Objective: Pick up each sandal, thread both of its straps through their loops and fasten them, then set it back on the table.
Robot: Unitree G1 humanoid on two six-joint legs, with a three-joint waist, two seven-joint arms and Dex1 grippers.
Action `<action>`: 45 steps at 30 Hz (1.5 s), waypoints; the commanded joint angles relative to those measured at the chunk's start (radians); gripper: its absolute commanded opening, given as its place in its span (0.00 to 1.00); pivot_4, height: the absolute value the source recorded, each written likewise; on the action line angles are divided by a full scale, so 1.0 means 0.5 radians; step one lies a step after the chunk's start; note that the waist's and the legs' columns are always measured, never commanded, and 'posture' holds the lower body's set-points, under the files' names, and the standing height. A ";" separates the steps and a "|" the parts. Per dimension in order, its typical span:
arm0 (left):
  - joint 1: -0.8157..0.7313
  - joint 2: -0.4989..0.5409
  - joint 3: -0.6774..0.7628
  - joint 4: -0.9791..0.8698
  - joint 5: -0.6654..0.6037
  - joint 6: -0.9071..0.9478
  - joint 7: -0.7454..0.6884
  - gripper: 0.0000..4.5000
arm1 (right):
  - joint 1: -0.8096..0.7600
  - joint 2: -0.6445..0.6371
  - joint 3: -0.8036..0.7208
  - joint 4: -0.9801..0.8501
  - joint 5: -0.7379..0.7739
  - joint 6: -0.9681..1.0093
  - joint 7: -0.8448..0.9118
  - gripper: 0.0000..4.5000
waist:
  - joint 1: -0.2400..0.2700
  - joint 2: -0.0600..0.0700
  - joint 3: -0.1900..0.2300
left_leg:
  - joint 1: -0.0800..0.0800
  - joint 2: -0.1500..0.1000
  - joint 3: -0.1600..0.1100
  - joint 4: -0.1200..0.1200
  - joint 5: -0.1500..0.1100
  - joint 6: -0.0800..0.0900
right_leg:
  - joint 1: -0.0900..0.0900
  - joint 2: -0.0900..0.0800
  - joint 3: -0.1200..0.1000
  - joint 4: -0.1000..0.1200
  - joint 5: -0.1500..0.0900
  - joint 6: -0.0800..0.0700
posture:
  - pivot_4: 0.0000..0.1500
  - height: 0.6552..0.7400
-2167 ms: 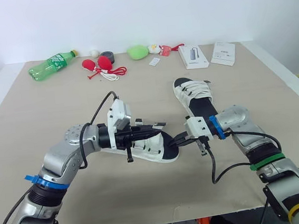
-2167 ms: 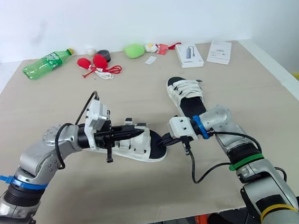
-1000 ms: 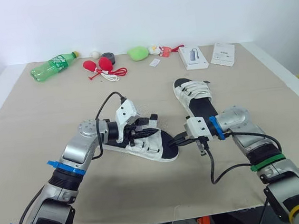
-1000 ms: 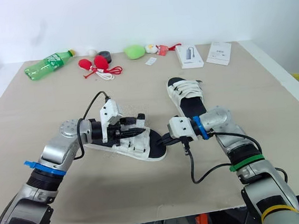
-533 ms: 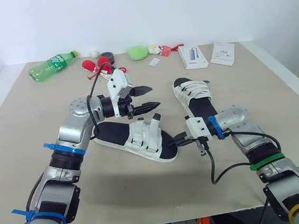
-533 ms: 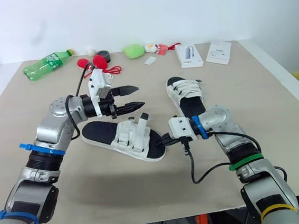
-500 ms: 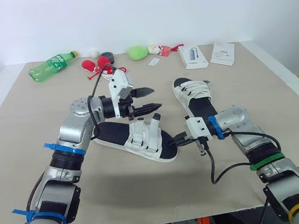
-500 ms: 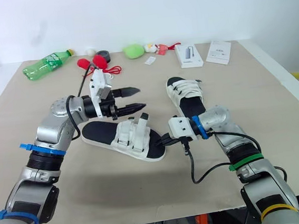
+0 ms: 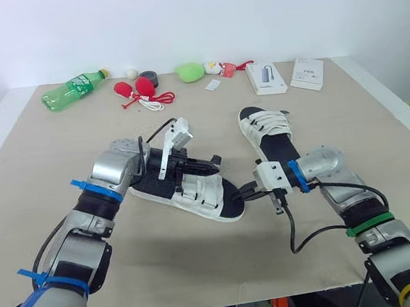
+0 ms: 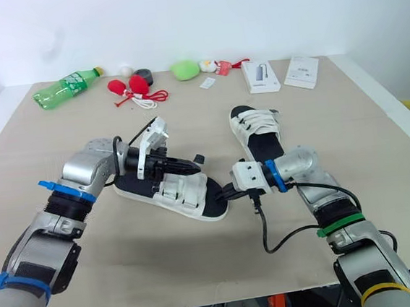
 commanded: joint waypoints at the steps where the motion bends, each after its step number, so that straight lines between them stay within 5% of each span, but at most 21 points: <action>1: -0.104 -0.014 -0.006 0.133 0.065 -0.013 -0.072 0.01 | 0.067 -0.055 0.020 0.010 -0.077 0.059 -0.012 0.00 | 0.000 0.000 0.000 | 0.000 0.000 0.000 0.000 0.000 0.000 | 0.000 0.000 0.000 0.000 0.000 0.000 | 1.00 1.00; 21: -0.352 -0.102 0.042 0.841 0.381 -0.281 0.126 0.01 | 0.118 -0.084 0.010 -0.063 -0.075 0.102 -0.058 0.00 | -0.003 0.000 0.000 | 0.000 -0.009 -0.013 0.003 -0.001 -0.001 | 0.002 -0.001 0.000 0.000 0.001 0.001 | 1.00 1.00; 32: 0.059 0.124 -0.052 -0.110 0.261 0.218 -0.160 0.01 | 0.066 -0.061 0.008 0.011 -0.083 0.077 -0.057 0.00 | -0.009 0.000 0.000 | 0.000 -0.009 -0.016 -0.002 0.001 0.002 | 0.002 0.000 0.000 0.001 0.000 0.002 | 1.00 1.00; 45: 0.155 0.219 0.117 -0.571 0.123 0.454 0.097 0.01 | -0.144 0.029 -0.039 0.235 0.000 0.069 0.006 0.00 | -0.004 0.001 0.000 | 0.000 -0.010 -0.018 -0.003 0.001 0.003 | 0.002 0.001 -0.001 0.001 -0.001 0.000 | 1.00 1.00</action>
